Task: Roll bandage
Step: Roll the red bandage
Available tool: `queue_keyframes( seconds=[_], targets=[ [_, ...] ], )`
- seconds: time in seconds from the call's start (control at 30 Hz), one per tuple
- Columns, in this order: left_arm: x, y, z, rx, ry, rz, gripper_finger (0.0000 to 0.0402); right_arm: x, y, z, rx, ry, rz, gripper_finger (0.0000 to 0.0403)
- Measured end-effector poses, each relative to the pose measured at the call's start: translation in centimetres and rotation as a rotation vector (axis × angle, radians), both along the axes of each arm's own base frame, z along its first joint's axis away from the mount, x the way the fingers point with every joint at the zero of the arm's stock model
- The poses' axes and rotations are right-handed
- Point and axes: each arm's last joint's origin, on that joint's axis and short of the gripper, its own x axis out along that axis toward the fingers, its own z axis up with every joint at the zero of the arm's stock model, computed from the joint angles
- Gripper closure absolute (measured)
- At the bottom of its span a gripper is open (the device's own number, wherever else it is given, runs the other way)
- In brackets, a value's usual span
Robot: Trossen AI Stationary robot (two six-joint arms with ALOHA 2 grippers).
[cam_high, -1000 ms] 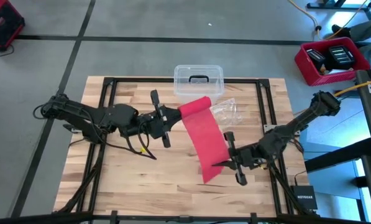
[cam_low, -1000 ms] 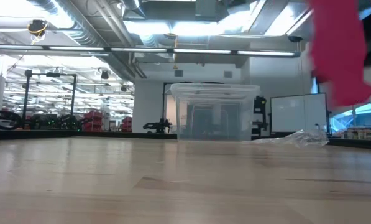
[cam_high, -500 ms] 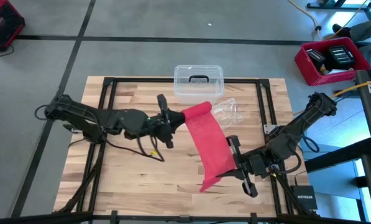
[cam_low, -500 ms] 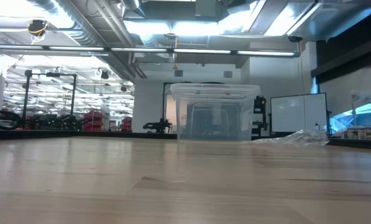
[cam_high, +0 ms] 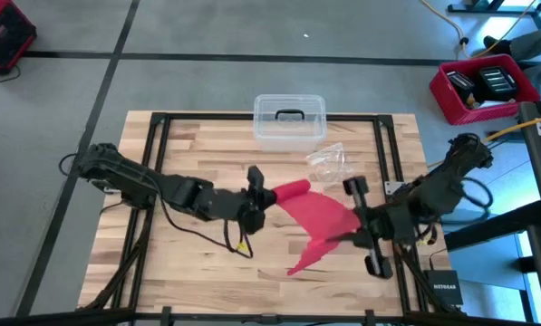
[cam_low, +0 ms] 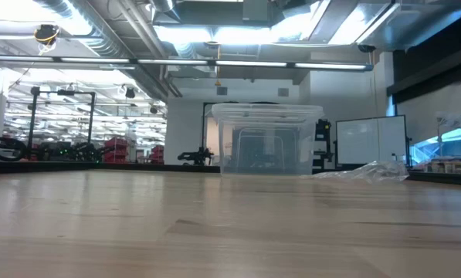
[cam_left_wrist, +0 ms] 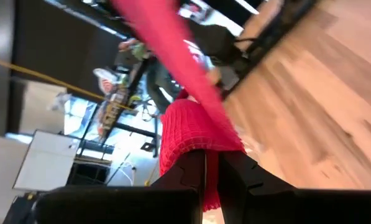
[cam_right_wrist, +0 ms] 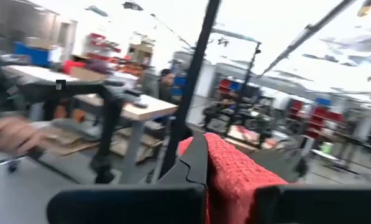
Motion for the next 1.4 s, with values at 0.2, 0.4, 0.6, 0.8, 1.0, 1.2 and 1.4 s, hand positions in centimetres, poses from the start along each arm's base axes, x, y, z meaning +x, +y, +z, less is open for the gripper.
queue_keyframes(
  seconds=[0.2,0.4,0.6,0.8,1.0,1.2,1.4],
  targets=[
    [0.4,-2.3,-1.8,0.040,0.069,-0.059,0.0384,-1.2,-2.0,3.6,0.046,-0.016,-0.113,0.0395],
    [0.3,-4.0,-2.6,0.066,0.093,-0.101,0.0384,-1.2,-4.9,5.6,0.100,0.004,-0.313,0.0395],
    [-0.1,-5.0,-2.7,0.066,0.097,-0.127,0.0384,-0.3,-8.5,5.5,0.129,0.052,-0.520,0.0395],
    [-0.6,-6.0,-2.8,0.055,0.095,-0.153,0.0384,-0.5,-12.6,4.1,0.182,0.211,-0.627,0.0395],
    [-0.7,-6.4,-2.7,0.043,0.079,-0.168,0.0384,0.3,-15.6,2.6,0.249,0.343,-0.608,0.0395],
    [-0.6,-6.6,-2.7,0.011,0.071,-0.213,0.0384,3.5,-18.3,-1.2,0.234,0.516,-0.621,0.0395],
    [-0.8,-6.9,-2.6,-0.010,0.064,-0.218,0.0384,6.6,-20.9,-5.9,0.260,0.707,-0.528,0.0395]
  ],
)
